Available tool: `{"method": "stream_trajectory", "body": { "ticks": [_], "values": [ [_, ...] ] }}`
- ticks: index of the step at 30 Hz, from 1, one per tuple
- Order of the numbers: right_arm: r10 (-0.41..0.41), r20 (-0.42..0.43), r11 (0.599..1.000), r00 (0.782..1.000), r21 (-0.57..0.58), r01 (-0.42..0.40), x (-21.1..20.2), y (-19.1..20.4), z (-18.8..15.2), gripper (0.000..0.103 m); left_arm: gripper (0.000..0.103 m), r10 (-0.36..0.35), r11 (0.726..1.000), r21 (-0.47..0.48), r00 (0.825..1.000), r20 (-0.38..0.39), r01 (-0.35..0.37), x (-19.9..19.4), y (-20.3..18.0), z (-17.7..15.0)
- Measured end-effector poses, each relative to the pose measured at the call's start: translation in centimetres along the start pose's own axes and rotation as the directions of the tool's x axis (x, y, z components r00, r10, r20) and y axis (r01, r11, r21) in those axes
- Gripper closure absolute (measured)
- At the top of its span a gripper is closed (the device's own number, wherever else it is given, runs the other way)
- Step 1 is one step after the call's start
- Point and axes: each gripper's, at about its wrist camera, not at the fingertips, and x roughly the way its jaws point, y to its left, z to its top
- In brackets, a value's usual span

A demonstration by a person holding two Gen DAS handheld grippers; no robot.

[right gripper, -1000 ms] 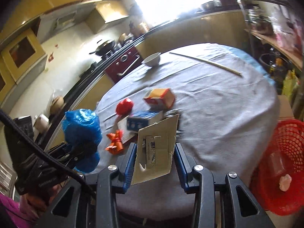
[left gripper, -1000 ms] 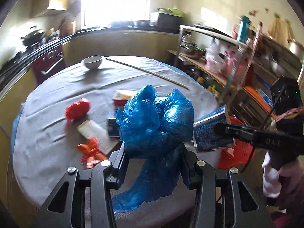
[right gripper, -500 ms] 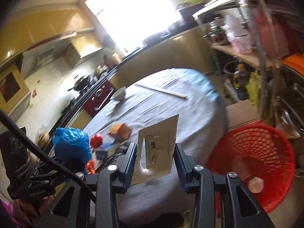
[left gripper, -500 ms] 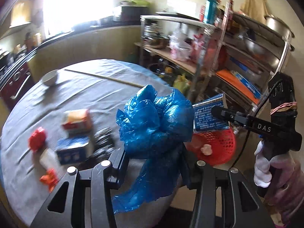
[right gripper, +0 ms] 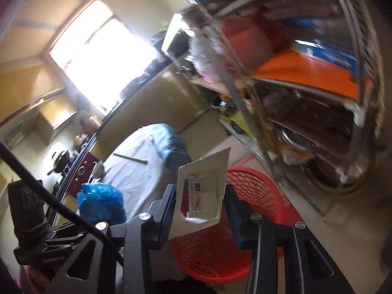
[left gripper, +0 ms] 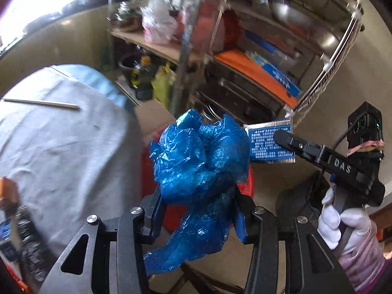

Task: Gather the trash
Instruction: 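Carry both items to the red basket and open both tools to drop them, then bring both tools back over the table toward the black bag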

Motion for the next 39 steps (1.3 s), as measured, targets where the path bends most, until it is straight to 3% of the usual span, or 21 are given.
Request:
{"method": "stream_trajectory", "body": {
  "ticks": [6,11,16,20,26,33,36,39],
  "values": [
    [-0.029,-0.069,0.998,0.997,0.054,0.033,1.4,-2.4,-1.1,0.061,0.054,-0.006,1.000,-0.007,0.994,-0.108,0.005,4.8,-0.5,-0.2],
    [-0.034,-0.144,0.996,0.989,0.079,0.046,2.7,-3.3,-1.9,0.055,0.050,0.009,1.000,-0.004,0.987,-0.161,-0.010,6.0,-0.2,-1.0],
    [-0.016,-0.145,0.995,0.989,0.096,0.030,2.8,-2.9,-1.9,0.051,0.040,0.026,1.000,-0.010,0.995,-0.095,-0.028,3.5,1.0,-1.0],
    [0.001,-0.138,0.998,0.990,0.060,0.007,2.8,-1.0,-1.9,0.051,0.039,0.045,0.999,-0.023,0.998,-0.044,-0.046,0.7,2.0,-1.4],
    [0.059,-0.137,0.998,0.989,-0.011,-0.062,3.0,3.2,-2.4,0.051,0.038,0.097,0.994,-0.047,0.995,0.018,-0.096,-4.3,3.9,-4.7],
    [0.142,-0.192,0.982,0.971,-0.099,-0.163,4.7,9.1,-3.2,0.051,0.034,0.250,0.962,-0.138,0.962,0.108,-0.234,-11.7,8.0,-10.9],
    [0.179,-0.231,0.966,0.956,-0.141,-0.215,5.8,12.3,-4.2,0.051,0.033,0.347,0.921,-0.233,0.930,0.121,-0.313,-14.8,11.1,-14.4],
    [0.207,-0.281,0.948,0.937,-0.180,-0.263,7.2,15.6,-5.6,0.051,0.033,0.423,0.858,-0.365,0.901,0.100,-0.362,-17.7,15.0,-18.2]
  ]
}}
